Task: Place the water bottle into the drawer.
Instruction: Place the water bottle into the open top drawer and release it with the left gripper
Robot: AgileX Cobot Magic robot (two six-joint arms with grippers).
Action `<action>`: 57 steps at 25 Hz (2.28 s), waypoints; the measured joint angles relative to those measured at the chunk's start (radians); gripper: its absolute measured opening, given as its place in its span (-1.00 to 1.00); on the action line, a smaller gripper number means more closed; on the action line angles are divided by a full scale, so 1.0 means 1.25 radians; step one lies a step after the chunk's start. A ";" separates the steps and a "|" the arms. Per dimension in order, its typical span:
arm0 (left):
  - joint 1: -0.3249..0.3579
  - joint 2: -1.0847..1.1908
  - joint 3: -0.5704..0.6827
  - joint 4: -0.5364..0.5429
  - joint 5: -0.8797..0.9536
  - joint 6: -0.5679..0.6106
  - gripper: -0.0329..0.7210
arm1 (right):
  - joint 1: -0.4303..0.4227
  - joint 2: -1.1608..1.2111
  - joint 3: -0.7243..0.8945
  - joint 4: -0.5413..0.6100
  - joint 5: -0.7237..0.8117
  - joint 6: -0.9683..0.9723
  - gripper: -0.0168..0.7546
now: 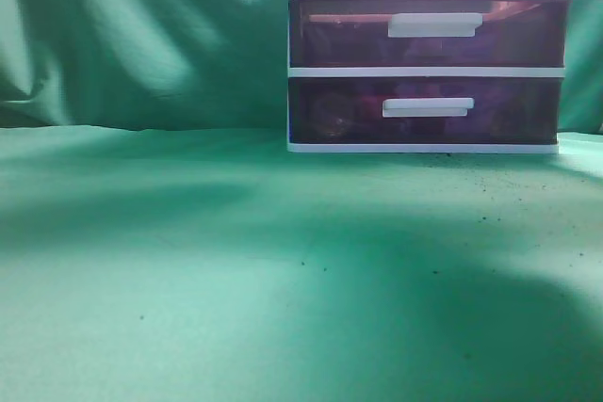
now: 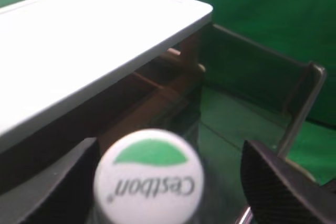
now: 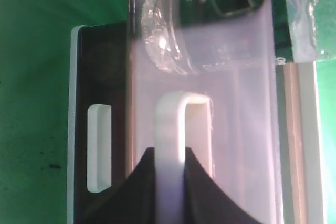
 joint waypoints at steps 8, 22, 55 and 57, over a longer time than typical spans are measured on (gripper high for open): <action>-0.109 0.011 -0.003 -0.162 -0.256 0.279 0.43 | 0.001 0.000 0.000 -0.011 0.005 0.032 -0.74; -0.127 0.279 -0.311 -0.226 -0.290 0.316 0.43 | 0.001 -0.002 0.000 -0.024 0.015 0.097 -0.74; -0.030 -0.475 0.233 0.746 0.405 -0.733 -0.91 | -0.016 0.112 -0.230 0.029 0.100 -0.086 -0.74; -0.030 -0.589 0.362 0.704 0.365 -0.724 -0.91 | -0.026 0.150 -0.274 0.033 0.104 -0.091 -0.74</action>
